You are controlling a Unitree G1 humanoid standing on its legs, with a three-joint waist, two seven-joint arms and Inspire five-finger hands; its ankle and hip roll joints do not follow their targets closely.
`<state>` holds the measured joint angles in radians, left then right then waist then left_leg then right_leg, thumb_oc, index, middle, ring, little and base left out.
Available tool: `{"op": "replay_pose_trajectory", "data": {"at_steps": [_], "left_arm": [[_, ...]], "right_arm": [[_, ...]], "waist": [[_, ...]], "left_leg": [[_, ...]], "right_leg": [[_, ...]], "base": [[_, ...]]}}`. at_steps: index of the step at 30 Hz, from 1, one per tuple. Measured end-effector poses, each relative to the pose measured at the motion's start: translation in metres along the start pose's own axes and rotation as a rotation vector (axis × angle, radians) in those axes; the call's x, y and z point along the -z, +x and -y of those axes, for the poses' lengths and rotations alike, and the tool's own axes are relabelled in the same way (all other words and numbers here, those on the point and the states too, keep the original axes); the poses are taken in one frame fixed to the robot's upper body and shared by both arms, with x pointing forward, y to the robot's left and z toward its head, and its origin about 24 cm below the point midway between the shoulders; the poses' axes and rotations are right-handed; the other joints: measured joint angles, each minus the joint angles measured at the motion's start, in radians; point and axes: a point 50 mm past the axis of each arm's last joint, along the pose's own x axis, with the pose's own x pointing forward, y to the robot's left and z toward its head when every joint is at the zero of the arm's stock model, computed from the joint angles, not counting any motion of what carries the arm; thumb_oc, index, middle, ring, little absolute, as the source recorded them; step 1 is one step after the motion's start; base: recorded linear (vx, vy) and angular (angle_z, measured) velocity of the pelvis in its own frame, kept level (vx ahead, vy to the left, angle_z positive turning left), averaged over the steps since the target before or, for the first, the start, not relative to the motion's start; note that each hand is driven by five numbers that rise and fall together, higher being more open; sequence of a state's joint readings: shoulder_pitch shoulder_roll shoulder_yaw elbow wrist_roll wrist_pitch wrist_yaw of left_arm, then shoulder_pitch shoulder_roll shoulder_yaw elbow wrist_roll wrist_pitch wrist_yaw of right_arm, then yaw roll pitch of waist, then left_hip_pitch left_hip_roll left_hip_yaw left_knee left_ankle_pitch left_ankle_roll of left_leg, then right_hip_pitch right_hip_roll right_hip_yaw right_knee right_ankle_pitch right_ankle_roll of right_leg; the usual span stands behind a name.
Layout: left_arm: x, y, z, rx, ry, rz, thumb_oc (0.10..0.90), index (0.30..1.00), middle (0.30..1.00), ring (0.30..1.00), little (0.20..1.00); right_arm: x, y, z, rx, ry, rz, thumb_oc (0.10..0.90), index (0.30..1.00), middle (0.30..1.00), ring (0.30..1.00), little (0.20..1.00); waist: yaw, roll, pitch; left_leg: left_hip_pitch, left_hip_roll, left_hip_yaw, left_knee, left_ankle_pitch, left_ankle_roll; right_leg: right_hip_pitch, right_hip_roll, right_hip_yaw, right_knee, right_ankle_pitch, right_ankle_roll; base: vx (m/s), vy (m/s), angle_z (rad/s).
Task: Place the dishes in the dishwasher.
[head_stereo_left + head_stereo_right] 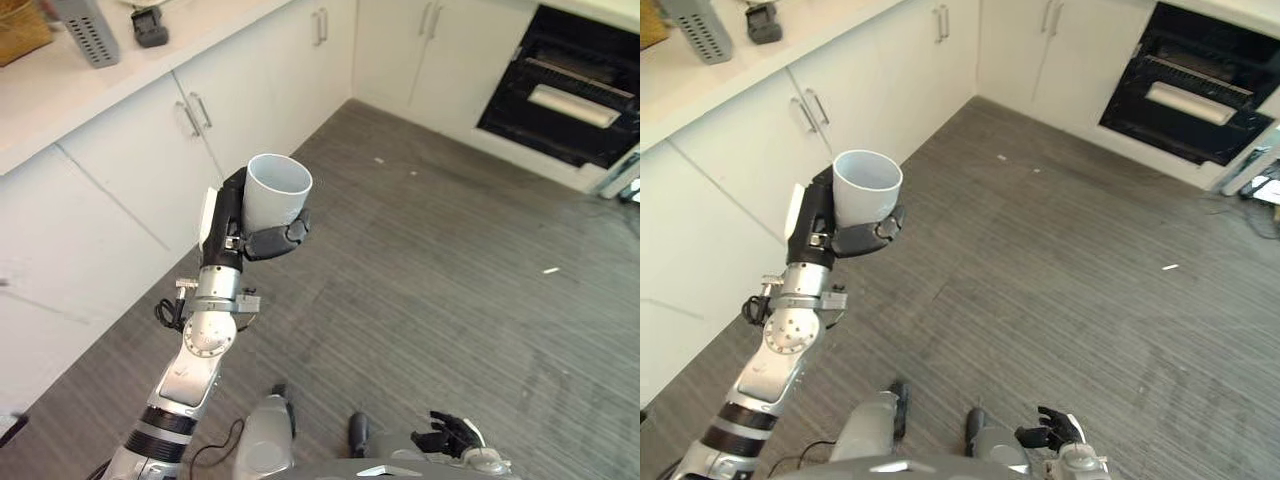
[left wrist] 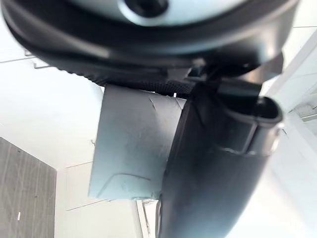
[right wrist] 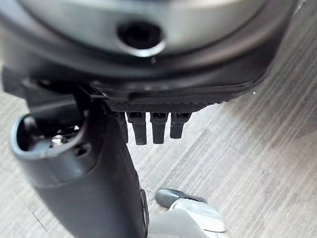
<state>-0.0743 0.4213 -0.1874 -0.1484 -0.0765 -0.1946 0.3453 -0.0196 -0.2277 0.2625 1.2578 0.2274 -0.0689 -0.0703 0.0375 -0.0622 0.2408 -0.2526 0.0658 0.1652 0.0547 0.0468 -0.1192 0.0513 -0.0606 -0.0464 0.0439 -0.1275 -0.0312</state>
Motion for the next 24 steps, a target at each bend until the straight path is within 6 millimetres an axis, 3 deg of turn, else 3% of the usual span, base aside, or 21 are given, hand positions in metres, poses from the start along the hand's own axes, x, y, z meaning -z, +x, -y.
{"op": "replay_pose_trajectory", "data": {"at_steps": [1,2,3,4,6,7,8,9,10,12,14,15,16,17,18,19,20,21,22,23,24], "left_arm": [[0.000,0.000,0.000,0.003,0.000,0.000,0.400,0.300,0.300,0.300,0.300],[0.000,0.000,0.000,0.003,0.000,0.000,0.400,0.300,0.300,0.300,0.300],[0.003,-0.003,-0.001,-0.029,-0.023,-0.018,0.400,0.300,0.300,0.300,0.300],[0.003,-0.003,-0.001,-0.029,-0.023,-0.018,0.400,0.300,0.300,0.300,0.300],[0.008,-0.011,-0.008,-0.080,-0.032,-0.050,0.400,0.300,0.300,0.300,0.300],[0.009,-0.015,-0.014,-0.102,-0.024,-0.063,0.400,0.300,0.300,0.300,0.300],[0.012,-0.025,-0.024,-0.136,-0.003,-0.089,0.400,0.300,0.300,0.300,0.300],[0.011,-0.022,-0.031,-0.151,0.024,-0.081,0.400,0.300,0.300,0.300,0.300],[0.008,-0.016,-0.032,-0.156,0.030,-0.066,0.400,0.300,0.300,0.300,0.300],[0.001,-0.002,-0.024,-0.113,0.032,-0.036,0.400,0.300,0.300,0.300,0.300],[-0.010,0.007,-0.012,-0.029,0.047,0.020,0.400,0.300,0.300,0.300,0.300],[-0.010,0.007,-0.012,-0.029,0.047,0.020,0.400,0.300,0.300,0.300,0.300],[-0.018,0.017,-0.003,0.000,0.029,0.070,0.400,0.300,0.300,0.300,0.300],[-0.019,0.021,0.006,0.040,0.025,0.080,0.400,0.300,0.300,0.300,0.300],[-0.019,0.021,0.012,0.092,0.024,0.078,0.400,0.300,0.300,0.300,0.300],[-0.025,0.024,0.017,0.116,0.006,0.106,0.400,0.300,0.300,0.300,0.300],[-0.025,0.026,0.019,0.143,0.014,0.114,0.400,0.300,0.300,0.300,0.300],[-0.025,0.026,0.019,0.143,0.014,0.114,0.400,0.300,0.300,0.300,0.300],[-0.021,0.023,0.019,0.156,0.018,0.101,0.400,0.300,0.300,0.300,0.300],[-0.020,0.022,0.022,0.172,0.002,0.092,0.400,0.300,0.300,0.300,0.300],[-0.016,0.016,0.024,0.178,-0.007,0.073,0.400,0.300,0.300,0.300,0.300]], "right_arm": [[0.003,0.000,0.003,0.008,-0.016,-0.023,0.800,0.900,0.900,0.900,0.900],[0.003,0.000,0.003,0.008,-0.016,-0.023,0.800,0.900,0.900,0.900,0.900],[0.008,-0.001,0.009,0.022,-0.043,-0.045,0.800,0.900,0.900,0.900,0.900],[0.008,-0.001,0.009,0.022,-0.043,-0.045,0.800,0.900,0.900,0.900,0.900],[0.006,0.000,0.010,0.023,-0.080,-0.047,0.800,0.900,0.900,0.900,0.900],[0.006,0.000,0.008,0.017,-0.088,-0.043,0.800,0.900,0.900,0.900,0.900],[0.012,-0.002,0.003,0.003,-0.081,-0.048,0.800,0.900,0.900,0.900,0.900],[0.014,-0.003,-0.008,-0.022,-0.074,-0.036,0.800,0.900,0.900,0.900,0.900],[0.009,-0.003,-0.016,-0.040,-0.060,-0.010,0.800,0.900,0.900,0.900,0.900],[0.004,-0.003,-0.022,-0.046,-0.020,0.008,0.800,0.900,0.900,0.900,0.900],[-0.004,-0.003,-0.024,-0.028,0.045,0.052,0.800,0.900,0.900,0.900,0.900],[-0.004,-0.003,-0.024,-0.028,0.045,0.052,0.800,0.900,0.900,0.900,0.900],[-0.023,-0.003,-0.017,-0.010,0.091,0.133,0.800,0.900,0.900,0.900,0.900],[-0.037,-0.002,-0.011,0.012,0.132,0.184,0.800,0.900,0.900,0.900,0.900],[-0.050,-0.001,-0.008,0.012,0.114,0.220,0.800,0.900,0.900,0.900,0.900],[-0.066,-0.003,-0.007,-0.001,0.118,0.297,0.800,0.900,0.900,0.900,0.900],[-0.062,-0.002,-0.011,-0.008,0.137,0.278,0.800,0.900,0.900,0.900,0.900],[-0.062,-0.002,-0.011,-0.008,0.137,0.278,0.800,0.900,0.900,0.900,0.900],[-0.057,-0.003,-0.017,-0.024,0.151,0.259,0.800,0.900,0.900,0.900,0.900],[-0.051,-0.002,-0.018,-0.020,0.140,0.233,0.800,0.900,0.900,0.900,0.900],[-0.031,-0.001,-0.019,-0.008,0.148,0.150,0.800,0.900,0.900,0.900,0.900]], "waist": [[0.005,0.018,-0.001],[0.005,0.018,-0.001],[0.023,0.042,0.014],[0.023,0.042,0.014],[0.082,0.048,0.005],[0.109,0.037,-0.001],[0.130,0.018,-0.040],[0.125,-0.036,-0.057],[0.102,-0.073,-0.066],[0.062,-0.066,-0.074],[0.001,-0.057,-0.097],[0.001,-0.057,-0.097],[-0.043,-0.009,-0.073],[-0.076,0.038,-0.056],[-0.102,0.059,-0.054],[-0.139,0.089,-0.042],[-0.161,0.068,-0.046],[-0.161,0.068,-0.046],[-0.174,0.046,-0.065],[-0.191,0.037,-0.080],[-0.194,0.009,-0.098]], "left_leg": [[0.004,0.002,0.007,-0.119,0.008,-0.004],[0.004,0.002,0.007,-0.119,0.008,-0.004],[-0.037,0.010,0.026,-0.158,0.015,0.005],[-0.037,0.010,0.026,-0.158,0.015,0.005],[-0.037,0.016,0.009,-0.145,0.020,0.016],[-0.022,0.006,0.010,-0.109,0.024,0.041],[0.010,-0.023,-0.012,-0.105,0.095,0.104],[0.032,-0.055,0.011,-0.089,0.167,0.108],[0.050,-0.081,0.021,-0.085,0.133,0.128],[0.136,-0.077,0.013,-0.085,0.073,0.173],[0.210,-0.094,-0.012,-0.079,-0.025,0.201],[0.210,-0.094,-0.012,-0.079,-0.025,0.201],[0.246,-0.069,-0.042,-0.078,-0.030,0.194],[0.306,-0.041,-0.047,-0.101,-0.031,0.192],[0.344,-0.028,-0.016,-0.098,-0.040,0.187],[0.416,-0.001,-0.040,-0.102,-0.118,0.190],[0.468,-0.028,-0.037,-0.113,-0.154,0.140],[0.468,-0.028,-0.037,-0.113,-0.154,0.140],[0.536,-0.049,-0.030,-0.134,-0.188,0.098],[0.573,-0.060,-0.037,-0.140,-0.212,0.077],[0.636,-0.084,-0.032,-0.129,-0.229,0.058]], "right_leg": [[0.015,0.013,0.000,-0.020,0.001,0.001],[0.015,0.013,0.000,-0.020,0.001,0.001],[0.073,0.039,0.022,-0.040,-0.007,-0.007],[0.073,0.039,0.022,-0.040,-0.007,-0.007],[0.113,0.047,0.085,-0.030,-0.061,0.006],[0.150,0.038,0.127,-0.030,-0.084,0.025],[0.185,0.007,0.172,-0.026,-0.120,0.040],[0.204,-0.032,0.178,-0.006,-0.146,0.084],[0.173,-0.051,0.169,0.086,-0.143,0.122],[0.015,-0.046,0.132,0.532,-0.035,0.290],[-0.185,-0.041,0.132,0.926,0.083,0.289],[-0.185,-0.041,0.132,0.926,0.083,0.289],[-0.305,-0.025,0.069,1.108,0.069,0.259],[-0.376,-0.006,-0.006,1.147,0.049,0.225],[-0.467,0.035,-0.001,1.113,0.029,0.205],[-0.542,0.056,-0.118,0.844,-0.040,0.158],[-0.559,0.051,-0.151,0.674,-0.030,0.145],[-0.559,0.051,-0.151,0.674,-0.030,0.145],[-0.568,0.041,-0.192,0.522,-0.024,0.128],[-0.508,0.049,-0.248,0.220,-0.023,0.117],[-0.477,0.043,-0.241,0.092,-0.023,0.086]], "base": [[0.33,0.058,0.25],[0.55,0.103,0.26],[0.37,0.070,0.16],[0.76,0.188,0.01],[0.49,0.146,-0.77],[0.33,0.108,-1.46],[0.59,0.228,-1.24],[0.53,0.239,-0.82],[0.51,0.271,-0.16],[0.48,0.313,0.06],[0.36,0.252,-0.08],[0.16,0.095,0.18],[0.47,0.216,0.41],[0.69,0.265,0.15],[0.86,0.174,-0.19],[0.82,0.022,-0.27],[0.61,-0.028,0.00],[0.25,-0.037,0.05],[0.31,-0.025,0.33],[0.46,-0.047,0.63],[0.47,-0.044,0.65]]}}
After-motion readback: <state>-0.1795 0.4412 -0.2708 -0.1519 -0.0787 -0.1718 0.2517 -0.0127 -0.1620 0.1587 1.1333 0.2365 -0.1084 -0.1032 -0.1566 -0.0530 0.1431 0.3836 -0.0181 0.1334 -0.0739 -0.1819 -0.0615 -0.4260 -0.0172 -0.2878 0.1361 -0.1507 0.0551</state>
